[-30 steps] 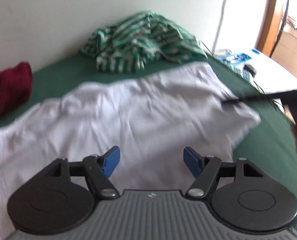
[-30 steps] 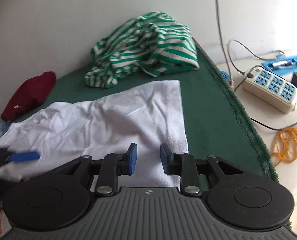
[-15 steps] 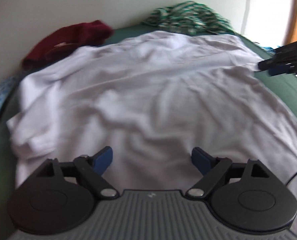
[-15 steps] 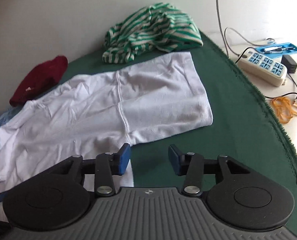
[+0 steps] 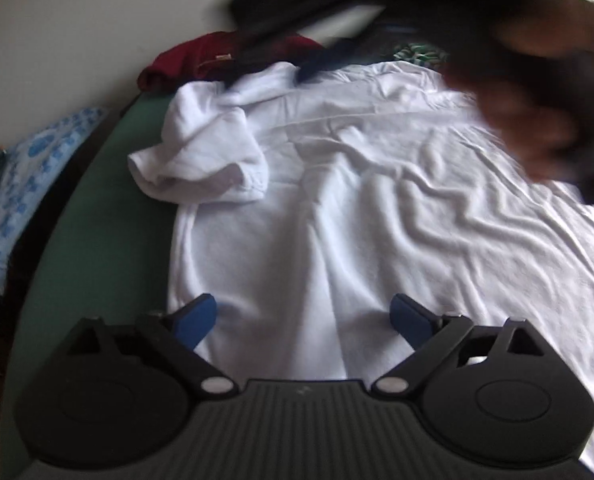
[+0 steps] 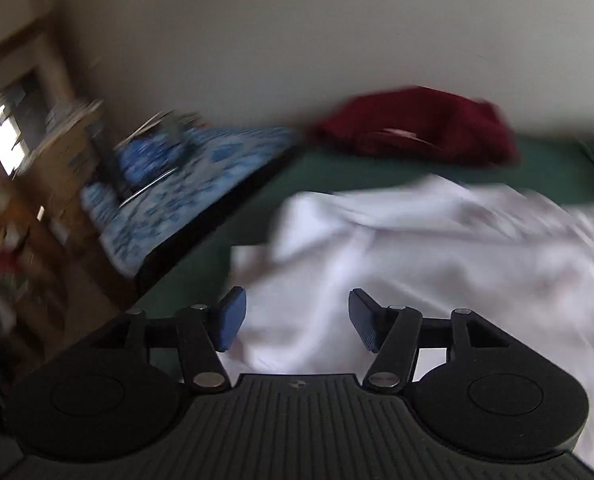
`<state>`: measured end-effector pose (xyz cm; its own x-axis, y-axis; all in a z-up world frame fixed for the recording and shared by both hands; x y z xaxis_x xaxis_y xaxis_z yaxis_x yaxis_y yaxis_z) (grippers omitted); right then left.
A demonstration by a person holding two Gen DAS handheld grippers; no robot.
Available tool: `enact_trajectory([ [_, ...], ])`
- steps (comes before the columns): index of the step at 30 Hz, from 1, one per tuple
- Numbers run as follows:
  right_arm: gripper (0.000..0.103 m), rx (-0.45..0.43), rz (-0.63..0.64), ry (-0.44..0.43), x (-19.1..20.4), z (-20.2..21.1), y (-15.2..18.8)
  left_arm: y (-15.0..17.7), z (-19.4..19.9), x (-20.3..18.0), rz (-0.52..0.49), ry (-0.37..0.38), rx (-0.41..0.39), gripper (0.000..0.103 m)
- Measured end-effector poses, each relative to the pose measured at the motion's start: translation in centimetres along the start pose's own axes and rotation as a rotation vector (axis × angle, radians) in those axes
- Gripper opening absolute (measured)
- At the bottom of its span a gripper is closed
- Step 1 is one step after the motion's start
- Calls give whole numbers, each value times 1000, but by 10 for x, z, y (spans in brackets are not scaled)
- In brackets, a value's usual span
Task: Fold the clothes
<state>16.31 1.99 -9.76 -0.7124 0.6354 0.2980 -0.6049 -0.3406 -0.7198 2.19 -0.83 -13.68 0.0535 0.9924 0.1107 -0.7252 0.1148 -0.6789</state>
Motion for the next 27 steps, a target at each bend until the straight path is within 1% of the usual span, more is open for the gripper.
enact_trajectory([
  [2, 60, 28, 98, -42, 39, -32, -11, 6, 5, -1, -27, 11, -7, 98],
  [3, 60, 51, 141, -47, 54, -49, -12, 8, 8, -2, -42, 16, -11, 98],
  [4, 59, 83, 172, -29, 59, -68, -9, 10, 10, -2, -48, 29, -9, 98],
  [6, 47, 125, 197, 25, 60, -95, -4, 15, 14, -2, -61, 52, -9, 100],
  [7, 32, 132, 193, 49, 59, -104, -7, 17, 16, -1, -68, 57, -14, 101],
  [8, 4, 124, 174, 66, 57, -108, -14, 19, 17, -1, -70, 62, -20, 102],
  [10, 5, 104, 124, 83, 54, -115, -32, 21, 19, 1, -73, 72, -27, 102],
  [13, 5, 35, 1, 25, 56, -127, -79, 18, 19, 4, -76, 86, -15, 102],
  [15, 7, -1, -114, -42, 56, -140, -106, 17, 18, 8, -80, 84, -10, 102],
  [16, 19, 9, -181, -83, 55, -149, -113, 17, 17, 10, -85, 87, -8, 102],
  [17, 38, 60, -238, -123, 54, -161, -113, 17, 17, 11, -91, 90, -6, 102],
  [18, 44, 111, -274, -147, 53, -169, -110, 17, 18, 12, -97, 92, -4, 102],
  [19, 42, 112, -290, -157, 49, -167, -109, 17, 21, 14, -99, 89, -8, 101],
  [21, 41, 23, -306, -191, 40, -141, -114, 16, 27, 18, -102, 83, -19, 100],
  [22, 43, -24, -337, -231, 32, -119, -116, 16, 30, 19, -104, 80, -24, 100],
  [23, 46, -57, -370, -265, 22, -98, -116, 16, 32, 26, -89, 75, -30, 101],
  [24, 46, -65, -402, -279, 10, -79, -110, 16, 33, 33, -71, 71, -37, 101],
  [25, 47, -61, -418, -261, -2, -61, -99, 15, 35, 40, -54, 66, -43, 101],
  [27, 47, -53, -392, -161, -25, -23, -66, 16, 28, 53, -31, 53, -19, 101],
])
Point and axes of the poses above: each gripper's, at about its wrist camera, not at the fingertips, and z roughly against the way its jaws point, x to its left, y to its underside, the point moved 9 cm from there along -z, roughly the way its jaws point, and after that the axes turned 9 degrees about -z, right-handed, at the moved point
